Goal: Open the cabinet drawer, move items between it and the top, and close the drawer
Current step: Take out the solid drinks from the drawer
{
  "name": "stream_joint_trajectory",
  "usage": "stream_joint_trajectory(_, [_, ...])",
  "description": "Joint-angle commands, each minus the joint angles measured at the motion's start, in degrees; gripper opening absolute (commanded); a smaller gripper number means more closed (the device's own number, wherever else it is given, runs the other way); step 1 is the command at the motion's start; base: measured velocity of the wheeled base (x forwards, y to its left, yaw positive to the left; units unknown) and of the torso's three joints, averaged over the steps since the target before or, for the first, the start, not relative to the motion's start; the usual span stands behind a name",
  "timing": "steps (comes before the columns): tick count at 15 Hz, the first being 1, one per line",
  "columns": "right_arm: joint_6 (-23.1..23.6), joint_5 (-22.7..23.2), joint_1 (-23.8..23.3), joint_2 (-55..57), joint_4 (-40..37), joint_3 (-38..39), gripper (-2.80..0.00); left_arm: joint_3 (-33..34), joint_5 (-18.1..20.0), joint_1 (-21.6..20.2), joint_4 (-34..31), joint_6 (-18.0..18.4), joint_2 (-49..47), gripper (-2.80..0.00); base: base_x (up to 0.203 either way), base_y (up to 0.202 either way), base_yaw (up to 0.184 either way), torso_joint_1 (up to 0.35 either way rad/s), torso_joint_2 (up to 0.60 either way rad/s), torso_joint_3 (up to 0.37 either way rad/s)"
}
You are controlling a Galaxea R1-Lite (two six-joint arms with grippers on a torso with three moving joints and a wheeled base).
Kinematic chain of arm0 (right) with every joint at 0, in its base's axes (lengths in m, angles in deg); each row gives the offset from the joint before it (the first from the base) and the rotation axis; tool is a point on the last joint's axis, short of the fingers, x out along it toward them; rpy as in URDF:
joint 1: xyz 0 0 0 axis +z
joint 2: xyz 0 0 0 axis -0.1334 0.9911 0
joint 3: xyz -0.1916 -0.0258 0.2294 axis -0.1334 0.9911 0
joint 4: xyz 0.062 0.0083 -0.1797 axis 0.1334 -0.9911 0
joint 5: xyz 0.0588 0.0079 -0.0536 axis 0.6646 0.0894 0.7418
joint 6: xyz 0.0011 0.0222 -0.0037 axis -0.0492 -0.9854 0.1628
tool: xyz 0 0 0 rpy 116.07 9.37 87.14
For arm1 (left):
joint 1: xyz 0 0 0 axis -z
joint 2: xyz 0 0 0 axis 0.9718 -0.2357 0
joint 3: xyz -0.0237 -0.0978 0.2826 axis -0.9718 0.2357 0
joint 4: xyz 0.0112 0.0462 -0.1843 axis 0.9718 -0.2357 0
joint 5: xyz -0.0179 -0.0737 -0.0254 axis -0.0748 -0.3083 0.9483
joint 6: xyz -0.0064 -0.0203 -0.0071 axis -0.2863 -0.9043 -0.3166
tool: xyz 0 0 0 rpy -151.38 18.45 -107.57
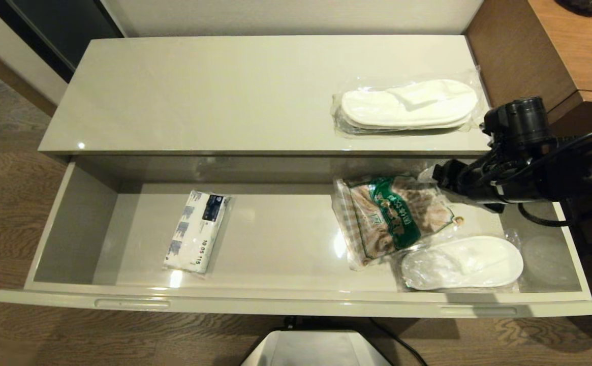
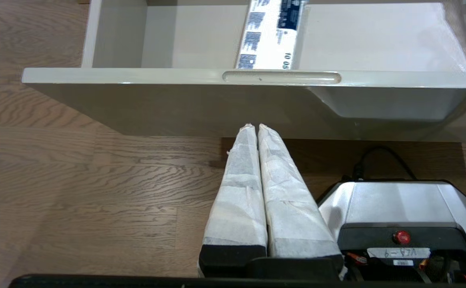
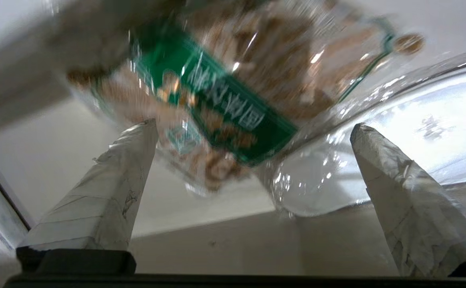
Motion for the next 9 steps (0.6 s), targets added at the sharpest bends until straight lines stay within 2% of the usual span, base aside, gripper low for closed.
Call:
stream_joint_trajectory(1, [1.6,0.0,2.3,2.4,-0.1,1.3,0.00,0.0,0.0,0.0,0.0,0.0,-0.1,-2.80,0.000,0.000,0.000,0.000,0.00,0.000])
stream_joint_trajectory(5, [1.3,0.7,2.5,6.7,-0.1,3.1,0.00,0.0,0.0,0.0,0.0,0.0,-0.1,-2.80,0.000,0.000,0.000,0.000,0.00,0.000])
stream_joint_trajectory(9, [1.1,1.3,2.5,5.8,0.0,3.4,0.00,0.0,0.0,0.0,0.0,0.0,-0.1,-2.80,0.000,0.000,0.000,0.000,0.00,0.000])
